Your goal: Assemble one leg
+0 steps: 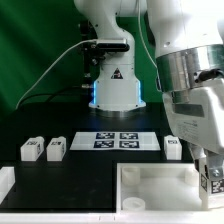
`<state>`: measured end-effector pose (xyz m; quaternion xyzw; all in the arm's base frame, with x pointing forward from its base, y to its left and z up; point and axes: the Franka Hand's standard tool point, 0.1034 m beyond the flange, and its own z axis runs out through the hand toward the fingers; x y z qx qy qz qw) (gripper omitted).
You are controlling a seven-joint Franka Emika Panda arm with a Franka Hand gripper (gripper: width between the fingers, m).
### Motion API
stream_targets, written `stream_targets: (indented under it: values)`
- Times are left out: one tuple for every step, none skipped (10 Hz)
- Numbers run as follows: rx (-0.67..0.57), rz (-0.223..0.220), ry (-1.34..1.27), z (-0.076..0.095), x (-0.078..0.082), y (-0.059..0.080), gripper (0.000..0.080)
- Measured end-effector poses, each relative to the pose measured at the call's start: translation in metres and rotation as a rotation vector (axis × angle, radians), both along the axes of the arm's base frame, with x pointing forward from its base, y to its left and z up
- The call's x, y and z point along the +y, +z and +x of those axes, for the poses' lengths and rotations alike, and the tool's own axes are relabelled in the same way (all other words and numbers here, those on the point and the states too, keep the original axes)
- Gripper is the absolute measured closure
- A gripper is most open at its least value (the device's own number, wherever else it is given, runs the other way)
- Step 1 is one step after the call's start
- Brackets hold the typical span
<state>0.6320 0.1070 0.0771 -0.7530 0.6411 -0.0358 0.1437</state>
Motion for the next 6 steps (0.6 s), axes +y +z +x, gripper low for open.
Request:
stream_targets:
  values:
    - [0.000, 0.001, 0.000, -0.0001, 0.0000, 0.0000, 0.0472]
    - [-0.013, -0.025, 0.087, -0.0003, 0.0007, -0.0002, 0.0472]
    - [-0.039, -0.082, 0.280, -0.0005, 0.0024, 0.0000, 0.0472]
    - [-0.060, -0.138, 0.494, 0.0003, 0.0030, 0.0009, 0.0217]
    - [-0.078, -0.187, 0.671, 0.0019, 0.0052, 0.0021, 0.0217]
    - [-0.096, -0.223, 0.798, 0.0026, 0.0066, 0.0021, 0.0165]
